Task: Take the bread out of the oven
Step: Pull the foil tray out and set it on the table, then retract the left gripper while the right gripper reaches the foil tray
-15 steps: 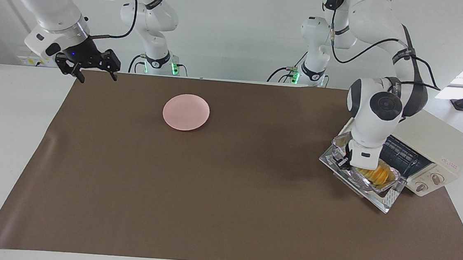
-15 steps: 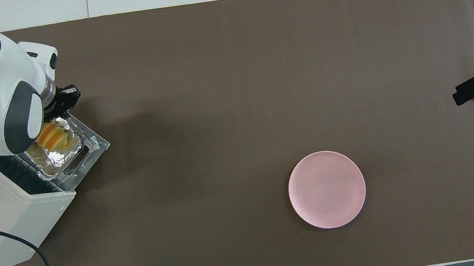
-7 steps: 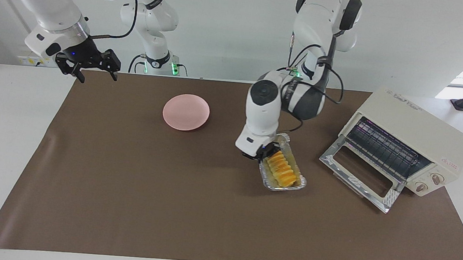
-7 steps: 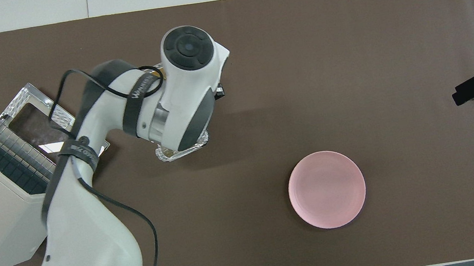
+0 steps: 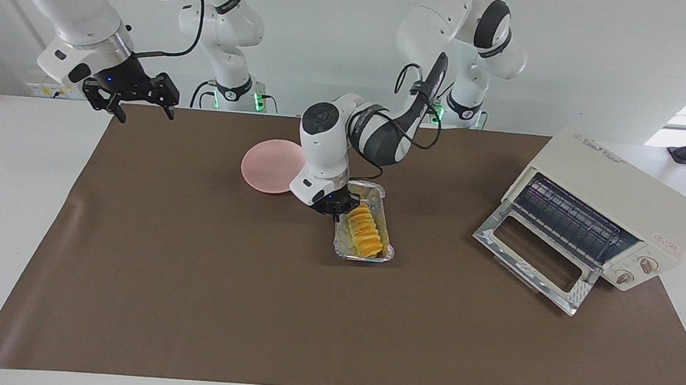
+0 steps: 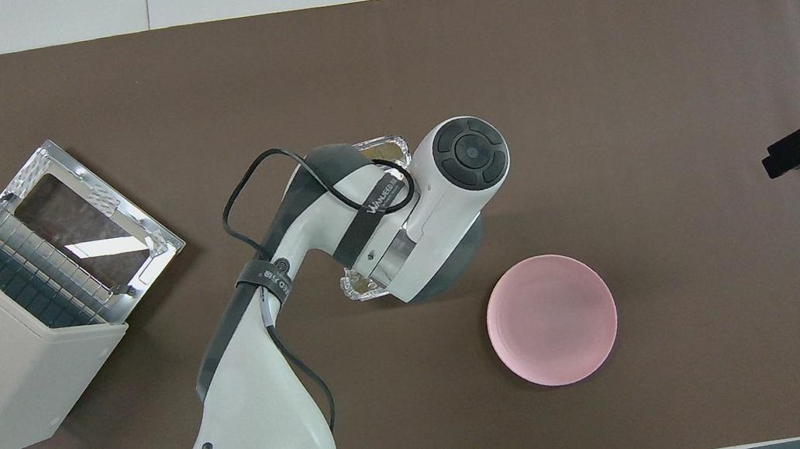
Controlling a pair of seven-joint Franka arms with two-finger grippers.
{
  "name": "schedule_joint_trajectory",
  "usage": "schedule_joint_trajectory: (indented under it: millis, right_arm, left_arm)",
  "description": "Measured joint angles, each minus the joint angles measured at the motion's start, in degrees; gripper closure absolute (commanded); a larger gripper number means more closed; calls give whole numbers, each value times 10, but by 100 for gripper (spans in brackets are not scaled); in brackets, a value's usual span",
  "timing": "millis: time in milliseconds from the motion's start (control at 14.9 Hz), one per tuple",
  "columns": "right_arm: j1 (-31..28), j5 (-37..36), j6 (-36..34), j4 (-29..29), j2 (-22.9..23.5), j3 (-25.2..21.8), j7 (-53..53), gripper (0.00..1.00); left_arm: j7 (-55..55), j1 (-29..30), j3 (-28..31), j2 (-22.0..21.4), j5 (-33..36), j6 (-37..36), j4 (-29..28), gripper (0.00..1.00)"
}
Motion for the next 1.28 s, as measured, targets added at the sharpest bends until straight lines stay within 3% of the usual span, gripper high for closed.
schedule_joint_trajectory:
  millis: [67, 134, 537, 739, 940, 1276]
  right_arm:
    - [0, 0, 0, 0, 0, 0, 0, 0]
    - [0, 0, 0, 0, 0, 0, 0, 0]
    - [3, 0, 7, -1, 0, 2, 6, 0]
    - [20, 2, 37, -15, 1, 10, 30, 0]
    - [74, 3, 77, -26, 16, 13, 102, 0]
    - [169, 3, 175, -31, 90, 17, 197, 0]
  left_arm:
    - [-11, 1, 3, 2, 0, 1, 0, 26]
    - [-19, 3, 8, 2, 0, 0, 0, 0]
    - [-30, 34, 63, -18, -25, -41, 44, 0]
    - [-27, 119, 72, -87, -62, -82, 56, 0]
    - [-20, 192, 72, -146, -77, -137, 55, 0]
    - [100, 297, 71, -177, -79, -219, 53, 0]
